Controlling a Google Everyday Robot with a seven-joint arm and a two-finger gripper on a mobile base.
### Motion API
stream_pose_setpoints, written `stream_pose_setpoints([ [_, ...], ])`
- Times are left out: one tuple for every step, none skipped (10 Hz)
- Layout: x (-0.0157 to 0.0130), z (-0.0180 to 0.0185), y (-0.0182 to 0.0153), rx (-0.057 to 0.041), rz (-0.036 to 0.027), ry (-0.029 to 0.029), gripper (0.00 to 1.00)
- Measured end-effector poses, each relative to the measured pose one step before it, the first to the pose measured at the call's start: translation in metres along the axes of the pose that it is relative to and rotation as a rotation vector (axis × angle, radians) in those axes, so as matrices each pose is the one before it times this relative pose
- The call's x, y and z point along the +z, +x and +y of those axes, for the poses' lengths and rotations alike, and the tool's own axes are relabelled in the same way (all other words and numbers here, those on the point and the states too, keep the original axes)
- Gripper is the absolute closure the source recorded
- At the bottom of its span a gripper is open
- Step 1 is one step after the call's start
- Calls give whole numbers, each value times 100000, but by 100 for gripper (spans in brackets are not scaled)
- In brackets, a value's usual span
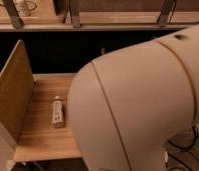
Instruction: Place the pepper in the ceramic cup
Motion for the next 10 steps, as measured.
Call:
stream_pose_setpoints([
  [618,580,338,2649,-2268,-2880,86],
  [699,708,310,2529,-2268,-3212,86],
  [714,367,374,3643,-2840,-3257,86],
  [819,173,319,3412,-2553,-2936,86],
  [924,285,401,2346,-2088,-3449,86],
  [996,759,240,644,-1775,-4518,86],
  [855,831,18,546,-2793,-5823,86],
  [523,323,-106,745,-2606,-4564,86],
  [444,98,-154,1034,-3175,-5163,86],
  [417,-113,-112,246,-1846,-3332,86],
])
